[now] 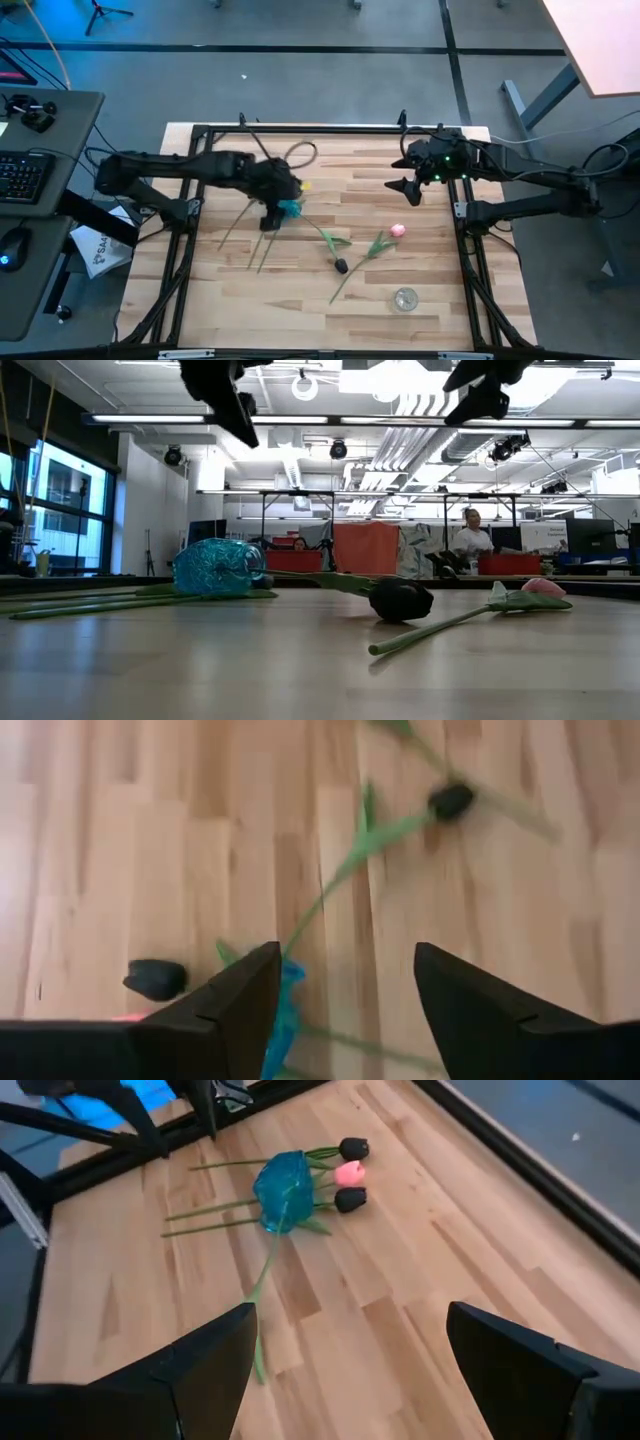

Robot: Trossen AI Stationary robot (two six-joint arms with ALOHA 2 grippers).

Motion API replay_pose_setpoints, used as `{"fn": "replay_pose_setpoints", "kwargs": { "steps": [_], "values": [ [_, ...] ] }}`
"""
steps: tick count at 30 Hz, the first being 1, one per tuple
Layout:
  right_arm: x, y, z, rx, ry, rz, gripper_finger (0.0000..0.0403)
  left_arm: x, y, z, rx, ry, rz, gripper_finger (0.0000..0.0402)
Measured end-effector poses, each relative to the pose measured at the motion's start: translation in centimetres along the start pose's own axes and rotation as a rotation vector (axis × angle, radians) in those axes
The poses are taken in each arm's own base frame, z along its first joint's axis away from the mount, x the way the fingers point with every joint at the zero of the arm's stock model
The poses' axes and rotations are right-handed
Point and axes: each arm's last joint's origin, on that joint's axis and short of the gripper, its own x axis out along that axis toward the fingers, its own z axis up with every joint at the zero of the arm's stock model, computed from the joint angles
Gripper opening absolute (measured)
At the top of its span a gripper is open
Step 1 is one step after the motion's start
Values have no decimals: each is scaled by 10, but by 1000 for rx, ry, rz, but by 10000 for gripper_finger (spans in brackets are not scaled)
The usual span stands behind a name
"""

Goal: Sort flowers into vase by color
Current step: Adjust the blue vase

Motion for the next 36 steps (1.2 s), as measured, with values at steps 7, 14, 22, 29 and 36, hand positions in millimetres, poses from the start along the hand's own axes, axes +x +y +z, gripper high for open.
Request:
{"fn": "replay_pose_setpoints", "kwargs": {
  "steps": [7,14,22,29,36],
  "values": [
    [1,0,1,79,0,11,321,36,2,-4,131,177,-3,251],
    [1,0,4,136,-43,-25,321,51,8,-2,325,206,29,254],
    [1,-1,6,175,-80,-61,321,86,20,-6,306,292,7,254],
    [1,-1,6,175,-80,-63,321,121,23,-13,357,407,18,254],
    [1,-1,6,174,-79,-62,321,148,24,-21,341,478,19,254]
  ]
}}
